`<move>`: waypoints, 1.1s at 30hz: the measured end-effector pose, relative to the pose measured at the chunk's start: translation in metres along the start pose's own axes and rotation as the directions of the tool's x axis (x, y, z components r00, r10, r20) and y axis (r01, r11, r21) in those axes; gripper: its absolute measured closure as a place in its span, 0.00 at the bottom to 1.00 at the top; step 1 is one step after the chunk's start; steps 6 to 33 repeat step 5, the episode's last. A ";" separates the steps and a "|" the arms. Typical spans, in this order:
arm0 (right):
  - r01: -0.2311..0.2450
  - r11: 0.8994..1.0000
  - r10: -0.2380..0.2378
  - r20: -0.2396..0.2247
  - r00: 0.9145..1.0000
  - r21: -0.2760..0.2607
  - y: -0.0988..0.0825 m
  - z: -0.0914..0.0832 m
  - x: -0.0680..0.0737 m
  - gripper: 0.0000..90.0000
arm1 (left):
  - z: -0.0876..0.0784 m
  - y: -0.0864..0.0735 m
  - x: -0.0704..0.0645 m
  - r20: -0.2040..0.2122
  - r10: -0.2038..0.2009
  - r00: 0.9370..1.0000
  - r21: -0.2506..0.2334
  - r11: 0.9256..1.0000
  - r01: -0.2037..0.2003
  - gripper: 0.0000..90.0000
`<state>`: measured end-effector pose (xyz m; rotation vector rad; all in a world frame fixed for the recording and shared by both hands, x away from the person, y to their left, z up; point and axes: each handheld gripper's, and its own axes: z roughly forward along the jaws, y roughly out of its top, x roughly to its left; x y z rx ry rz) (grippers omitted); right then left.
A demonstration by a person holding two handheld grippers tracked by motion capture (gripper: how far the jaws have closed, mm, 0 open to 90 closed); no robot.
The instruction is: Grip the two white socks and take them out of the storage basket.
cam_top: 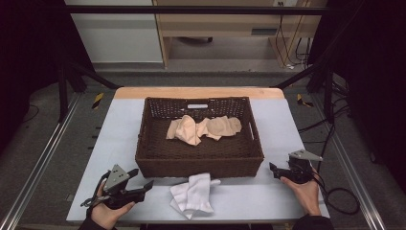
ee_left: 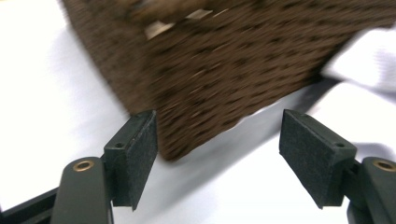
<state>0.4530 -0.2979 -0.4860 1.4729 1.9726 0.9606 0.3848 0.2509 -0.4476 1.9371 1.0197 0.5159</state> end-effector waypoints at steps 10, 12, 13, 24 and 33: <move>-0.007 1.000 0.007 -0.007 1.000 -0.008 0.001 -0.001 -0.001 0.16 | -0.004 -0.006 0.017 -0.072 -0.030 0.997 0.002 1.000 0.030 0.28; -0.007 1.000 0.007 -0.007 1.000 -0.008 0.001 -0.001 -0.001 0.16 | -0.004 -0.006 0.017 -0.072 -0.030 0.997 0.002 1.000 0.030 0.28; -0.007 1.000 0.007 -0.007 1.000 -0.008 0.001 -0.001 -0.001 0.16 | -0.004 -0.006 0.017 -0.072 -0.030 0.997 0.002 1.000 0.030 0.28; -0.007 1.000 0.007 -0.007 1.000 -0.008 0.001 -0.001 -0.001 0.16 | -0.004 -0.006 0.017 -0.072 -0.030 0.997 0.002 1.000 0.030 0.28; -0.007 1.000 0.007 -0.007 1.000 -0.008 0.001 -0.001 -0.001 0.16 | -0.004 -0.006 0.017 -0.072 -0.030 0.997 0.002 1.000 0.030 0.28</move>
